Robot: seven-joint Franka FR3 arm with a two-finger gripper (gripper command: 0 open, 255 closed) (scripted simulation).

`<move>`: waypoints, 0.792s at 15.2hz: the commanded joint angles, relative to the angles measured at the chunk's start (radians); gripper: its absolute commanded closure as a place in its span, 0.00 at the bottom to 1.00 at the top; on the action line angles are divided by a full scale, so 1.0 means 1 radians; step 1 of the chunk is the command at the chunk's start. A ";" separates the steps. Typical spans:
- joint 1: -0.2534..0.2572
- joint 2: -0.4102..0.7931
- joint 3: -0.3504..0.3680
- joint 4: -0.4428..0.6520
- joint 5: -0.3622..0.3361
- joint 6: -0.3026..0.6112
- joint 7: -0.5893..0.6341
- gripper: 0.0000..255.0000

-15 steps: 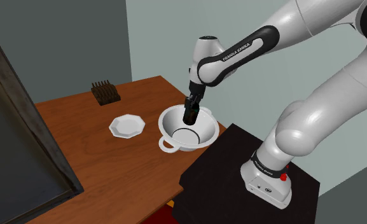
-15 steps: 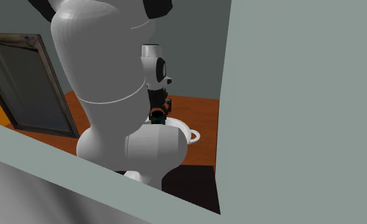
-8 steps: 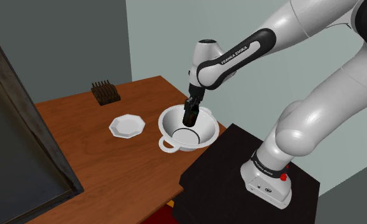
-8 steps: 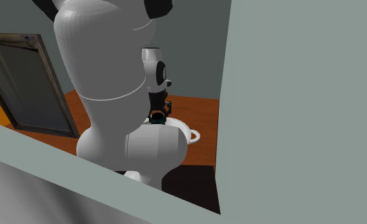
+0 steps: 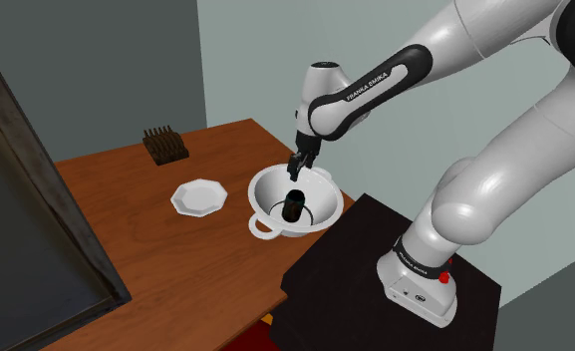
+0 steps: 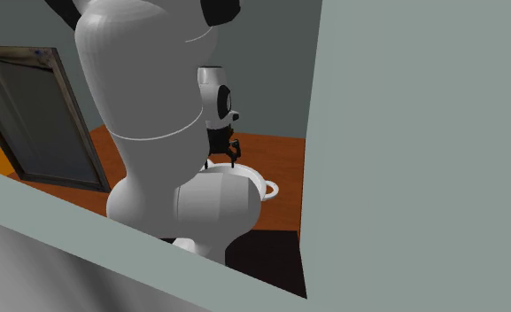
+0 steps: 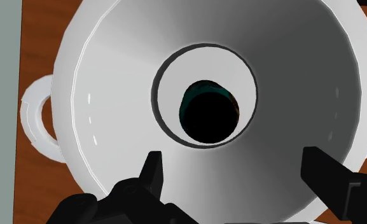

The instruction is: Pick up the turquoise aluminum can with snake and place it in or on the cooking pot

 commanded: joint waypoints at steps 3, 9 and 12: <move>0.000 -0.086 0.000 0.039 0.000 -0.125 0.000 0.00; 0.000 -0.106 0.000 0.051 -0.001 -0.157 0.000 0.00; 0.000 -0.106 0.000 0.051 0.000 -0.157 0.000 0.00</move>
